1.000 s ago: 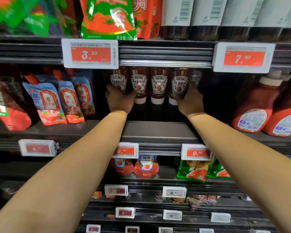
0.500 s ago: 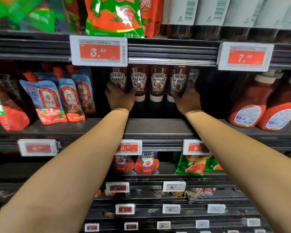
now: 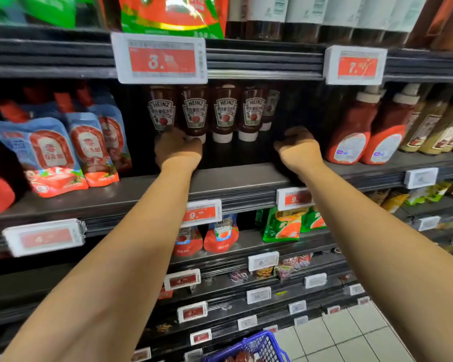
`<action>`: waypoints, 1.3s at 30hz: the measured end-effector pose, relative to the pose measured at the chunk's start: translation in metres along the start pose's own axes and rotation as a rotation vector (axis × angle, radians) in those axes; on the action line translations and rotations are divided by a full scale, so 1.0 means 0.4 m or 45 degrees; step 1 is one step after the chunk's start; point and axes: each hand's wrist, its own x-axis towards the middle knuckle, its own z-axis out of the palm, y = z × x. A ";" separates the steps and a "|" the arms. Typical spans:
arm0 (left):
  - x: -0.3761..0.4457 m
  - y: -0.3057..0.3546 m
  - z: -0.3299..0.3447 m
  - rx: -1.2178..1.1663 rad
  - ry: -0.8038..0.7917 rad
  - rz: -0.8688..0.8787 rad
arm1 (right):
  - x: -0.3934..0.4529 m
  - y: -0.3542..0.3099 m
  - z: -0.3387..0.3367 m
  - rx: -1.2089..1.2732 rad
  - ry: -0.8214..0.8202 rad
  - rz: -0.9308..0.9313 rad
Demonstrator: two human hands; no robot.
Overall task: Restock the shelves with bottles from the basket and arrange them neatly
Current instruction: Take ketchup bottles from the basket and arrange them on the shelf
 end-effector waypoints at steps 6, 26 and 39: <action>-0.060 -0.003 -0.044 0.053 -0.090 0.168 | -0.102 0.028 -0.123 -0.044 -0.024 -0.038; -0.770 -0.472 0.162 -0.018 -0.354 0.296 | -0.625 0.755 -0.193 -0.128 -0.831 0.304; -1.180 -1.068 0.598 0.522 -1.243 -0.670 | -1.008 1.284 0.105 -0.518 -1.422 0.895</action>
